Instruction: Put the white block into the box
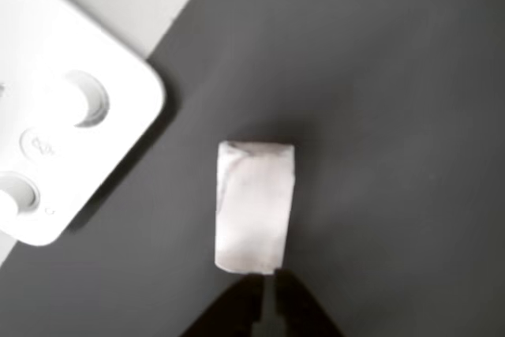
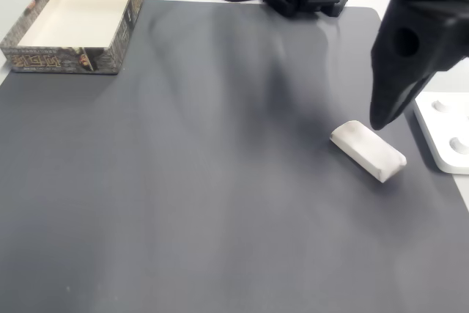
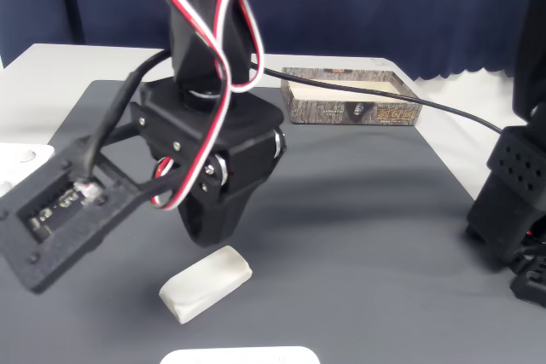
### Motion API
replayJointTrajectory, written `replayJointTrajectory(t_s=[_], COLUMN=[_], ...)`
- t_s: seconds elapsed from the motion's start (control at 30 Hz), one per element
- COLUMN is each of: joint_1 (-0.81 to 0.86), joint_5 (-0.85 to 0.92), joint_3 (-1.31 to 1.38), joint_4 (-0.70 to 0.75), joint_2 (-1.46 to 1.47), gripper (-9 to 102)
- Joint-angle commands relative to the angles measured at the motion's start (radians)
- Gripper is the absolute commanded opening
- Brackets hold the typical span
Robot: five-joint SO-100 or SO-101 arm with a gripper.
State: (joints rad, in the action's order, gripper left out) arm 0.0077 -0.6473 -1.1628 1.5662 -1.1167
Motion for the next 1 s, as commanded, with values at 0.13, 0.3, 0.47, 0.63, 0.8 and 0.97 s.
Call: replayJointTrajectory(t_s=[0.13, 0.3, 0.47, 0.63, 0.8, 0.97], joint_1=[-0.005, 0.006, 0.006, 0.005, 0.012, 0.032], joint_5=[-0.061, -0.164, -0.153, -0.098, -0.092, -0.092], joint_3=[0.031, 0.031, 0.049, 0.048, 0.048, 0.051], joint_4=[0.012, 0.015, 0.014, 0.015, 0.018, 0.018], joint_2=[-0.008, -0.011, -0.008, 0.002, -0.005, -0.018], gripper=[-2, -2, -2, 0, 6, 16])
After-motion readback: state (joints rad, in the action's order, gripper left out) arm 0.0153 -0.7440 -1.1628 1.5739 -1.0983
